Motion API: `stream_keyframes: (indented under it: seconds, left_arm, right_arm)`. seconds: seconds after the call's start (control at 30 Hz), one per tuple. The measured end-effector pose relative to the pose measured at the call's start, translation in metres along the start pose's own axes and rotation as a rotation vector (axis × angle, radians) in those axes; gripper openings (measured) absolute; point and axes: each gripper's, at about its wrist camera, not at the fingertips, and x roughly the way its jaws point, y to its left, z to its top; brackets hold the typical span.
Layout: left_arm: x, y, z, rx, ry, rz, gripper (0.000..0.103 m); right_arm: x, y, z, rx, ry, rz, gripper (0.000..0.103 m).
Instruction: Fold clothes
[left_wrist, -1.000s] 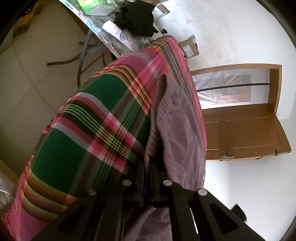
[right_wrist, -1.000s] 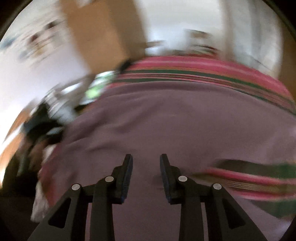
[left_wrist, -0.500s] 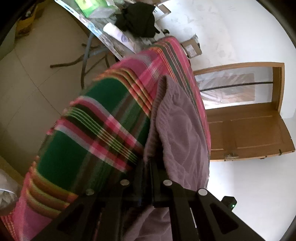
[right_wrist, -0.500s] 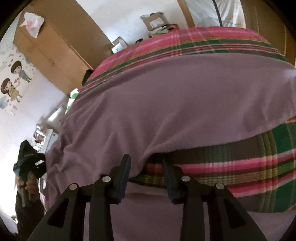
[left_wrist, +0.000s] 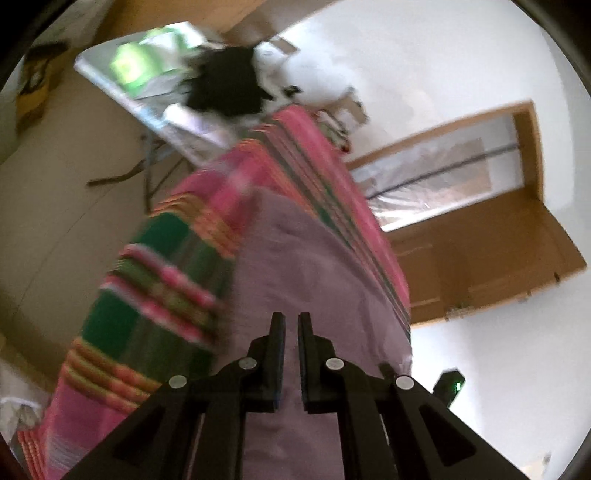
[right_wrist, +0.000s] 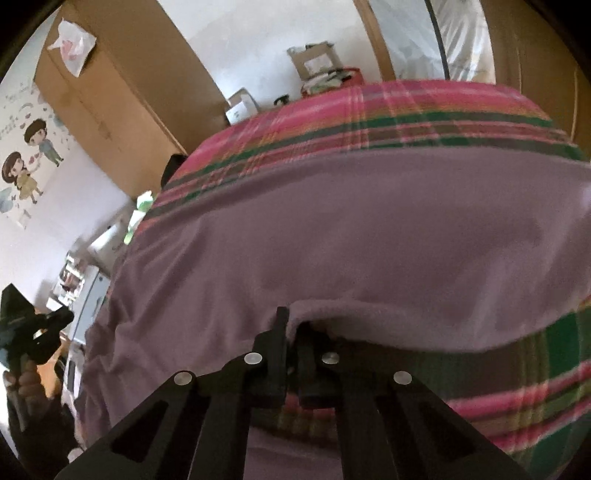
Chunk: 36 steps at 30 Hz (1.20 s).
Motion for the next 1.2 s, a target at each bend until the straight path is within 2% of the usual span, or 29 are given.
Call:
stream_keyframes:
  seconds: [0.13, 0.27, 0.43, 0.57, 0.73, 0.87, 0.9, 1.0, 1.1, 1.2]
  left_arm:
    - [0.025, -0.020, -0.008, 0.078, 0.082, 0.023, 0.006]
    - [0.052, -0.027, -0.018, 0.147, 0.167, 0.094, 0.006]
    - [0.075, -0.018, -0.024, 0.142, 0.226, 0.185, 0.006]
    - [0.075, -0.012, -0.024, 0.134, 0.226, 0.184, 0.006]
    - [0.070, -0.004, -0.023, 0.113, 0.224, 0.165, 0.006]
    - [0.066, -0.006, -0.021, 0.131, 0.222, 0.197, 0.006]
    - [0.065, -0.005, -0.018, 0.131, 0.215, 0.207, 0.006]
    - [0.054, 0.002, -0.013, 0.087, 0.190, 0.222, 0.006]
    - [0.038, -0.001, -0.024, 0.133, 0.181, 0.245, 0.006]
    - [0.023, 0.004, -0.037, 0.111, 0.187, 0.268, 0.007]
  right_arm:
    - [-0.002, -0.003, 0.013, -0.014, -0.031, -0.003, 0.004]
    - [0.010, -0.004, 0.022, -0.017, -0.021, -0.006, 0.004]
    - [0.025, -0.007, 0.023, 0.000, -0.007, 0.004, 0.005]
    - [0.017, -0.009, 0.019, 0.006, 0.016, 0.017, 0.007]
    - [0.005, -0.009, 0.004, -0.033, 0.025, -0.052, 0.007]
    - [0.002, -0.019, 0.000, 0.000, 0.049, -0.067, 0.008]
    - [0.002, -0.021, 0.000, 0.009, 0.055, -0.069, 0.012]
    - [-0.006, -0.017, -0.003, -0.019, 0.071, -0.090, 0.015]
    - [-0.027, -0.014, -0.011, -0.051, 0.050, -0.081, 0.015]
    - [-0.047, -0.011, -0.019, -0.082, 0.030, -0.071, 0.016]
